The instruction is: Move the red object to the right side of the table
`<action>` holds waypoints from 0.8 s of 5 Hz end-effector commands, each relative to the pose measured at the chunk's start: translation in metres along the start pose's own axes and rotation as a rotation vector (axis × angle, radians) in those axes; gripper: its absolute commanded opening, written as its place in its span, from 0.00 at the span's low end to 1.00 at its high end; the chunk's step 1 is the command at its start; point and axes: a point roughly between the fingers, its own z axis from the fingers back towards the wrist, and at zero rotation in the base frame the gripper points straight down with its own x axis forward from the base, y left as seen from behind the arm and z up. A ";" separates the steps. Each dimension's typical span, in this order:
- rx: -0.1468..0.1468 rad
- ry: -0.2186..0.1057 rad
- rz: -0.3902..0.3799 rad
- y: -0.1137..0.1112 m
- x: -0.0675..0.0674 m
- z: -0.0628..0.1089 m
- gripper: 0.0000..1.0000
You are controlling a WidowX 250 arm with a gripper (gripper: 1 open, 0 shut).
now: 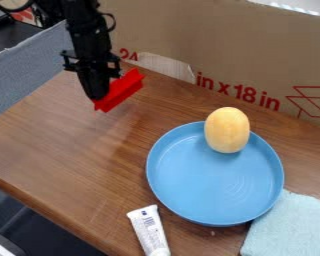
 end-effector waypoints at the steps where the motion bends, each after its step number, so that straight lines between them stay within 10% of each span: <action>1: 0.045 -0.065 0.000 -0.006 0.007 0.036 0.00; 4: 0.092 -0.099 0.035 0.020 0.007 0.014 0.00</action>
